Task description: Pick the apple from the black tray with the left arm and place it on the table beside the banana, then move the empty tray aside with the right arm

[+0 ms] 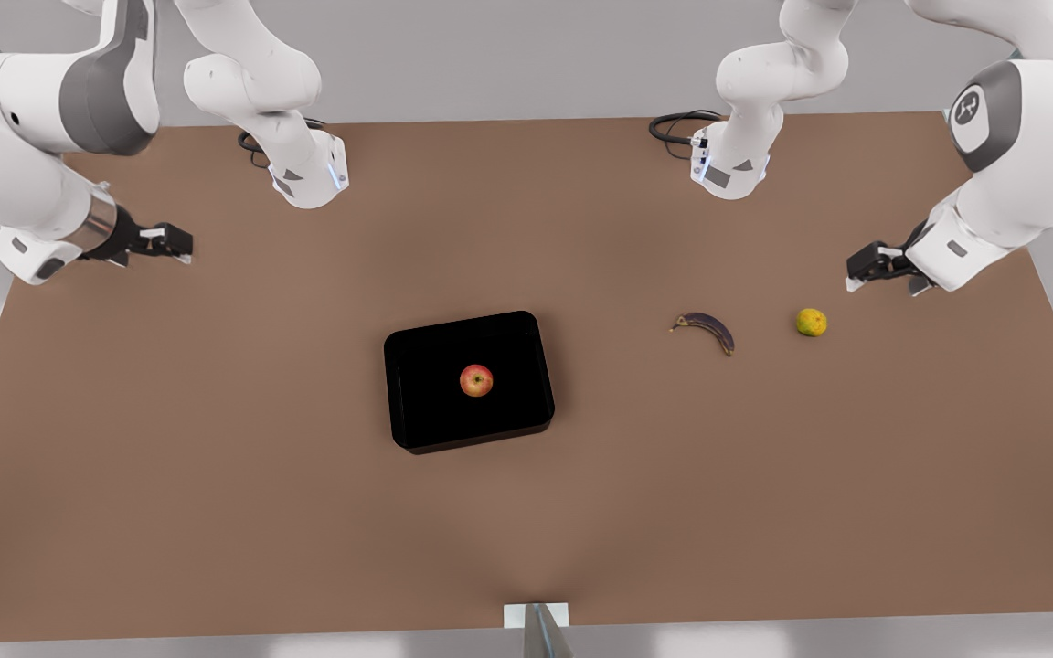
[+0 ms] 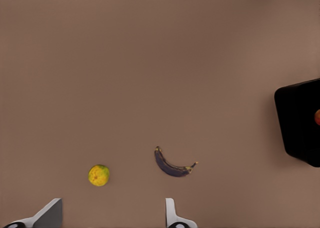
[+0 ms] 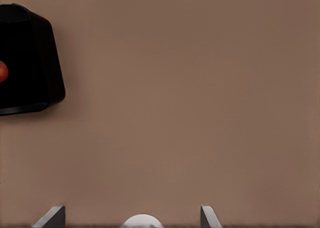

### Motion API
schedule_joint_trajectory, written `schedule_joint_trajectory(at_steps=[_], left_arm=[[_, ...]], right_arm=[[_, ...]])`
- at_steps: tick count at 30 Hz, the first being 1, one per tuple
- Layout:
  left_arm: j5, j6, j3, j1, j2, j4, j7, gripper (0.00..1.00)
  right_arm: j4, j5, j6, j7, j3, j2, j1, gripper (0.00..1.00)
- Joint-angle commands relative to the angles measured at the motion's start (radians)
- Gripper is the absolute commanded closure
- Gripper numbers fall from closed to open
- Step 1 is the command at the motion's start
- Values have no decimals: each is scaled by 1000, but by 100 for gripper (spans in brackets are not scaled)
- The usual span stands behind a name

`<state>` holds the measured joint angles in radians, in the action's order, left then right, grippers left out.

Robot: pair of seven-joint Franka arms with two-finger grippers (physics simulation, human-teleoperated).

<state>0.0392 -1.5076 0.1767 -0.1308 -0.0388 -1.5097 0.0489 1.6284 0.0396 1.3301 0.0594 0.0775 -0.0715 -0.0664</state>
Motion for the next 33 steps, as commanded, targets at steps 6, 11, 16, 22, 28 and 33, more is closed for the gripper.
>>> schedule_joint_trajectory(at_steps=[6,11,16,22,28,33], left_arm=[[-104,-78,9,514,-162,43,-452,0],[-199,-307,7,784,-406,66,-1164,0],[-280,-488,6,881,-543,60,-1650,0],[-271,-493,-6,841,-662,215,-1673,0],[-341,-519,-2,841,-773,387,-1555,0],[-346,-637,0,893,-866,522,-1465,0]], right_arm=[[-110,-61,-89,102,15,74,33,0],[-160,-113,-89,89,-105,150,33,0],[-163,-121,-89,79,-157,148,33,0],[-260,-89,-129,37,-163,147,37,0],[-289,-6,-118,-90,-150,173,42,0],[-289,-6,-123,-50,-151,173,42,0]])
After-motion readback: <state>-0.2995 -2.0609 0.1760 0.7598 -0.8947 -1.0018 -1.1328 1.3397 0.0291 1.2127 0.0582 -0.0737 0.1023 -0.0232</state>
